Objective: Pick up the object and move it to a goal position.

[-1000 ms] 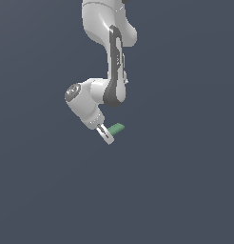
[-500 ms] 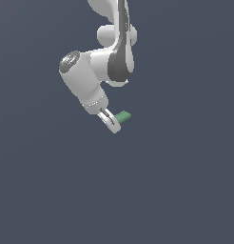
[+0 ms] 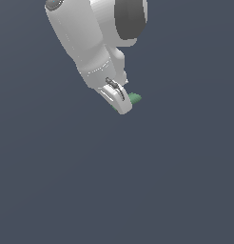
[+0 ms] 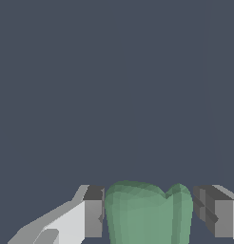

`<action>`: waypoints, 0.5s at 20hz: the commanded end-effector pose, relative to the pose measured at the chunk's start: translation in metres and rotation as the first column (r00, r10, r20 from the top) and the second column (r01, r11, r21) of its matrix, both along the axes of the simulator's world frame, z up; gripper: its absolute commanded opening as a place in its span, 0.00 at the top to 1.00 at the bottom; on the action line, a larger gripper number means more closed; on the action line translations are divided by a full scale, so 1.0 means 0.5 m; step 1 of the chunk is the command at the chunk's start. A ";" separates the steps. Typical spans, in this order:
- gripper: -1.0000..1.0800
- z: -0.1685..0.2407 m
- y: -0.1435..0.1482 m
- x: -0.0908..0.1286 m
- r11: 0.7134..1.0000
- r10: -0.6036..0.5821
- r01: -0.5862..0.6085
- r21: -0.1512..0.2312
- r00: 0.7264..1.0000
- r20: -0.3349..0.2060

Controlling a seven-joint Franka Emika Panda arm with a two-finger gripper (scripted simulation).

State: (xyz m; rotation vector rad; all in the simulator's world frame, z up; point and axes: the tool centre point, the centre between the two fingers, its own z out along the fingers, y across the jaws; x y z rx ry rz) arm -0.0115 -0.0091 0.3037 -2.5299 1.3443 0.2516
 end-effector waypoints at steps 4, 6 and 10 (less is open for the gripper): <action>1.00 0.123 0.028 0.018 1.000 0.000 0.000 0.000 1.000 -0.003; 1.00 0.161 0.036 0.025 1.000 0.001 -0.001 0.001 1.000 -0.003; 1.00 0.228 0.051 0.038 1.000 0.002 -0.002 0.002 1.000 -0.003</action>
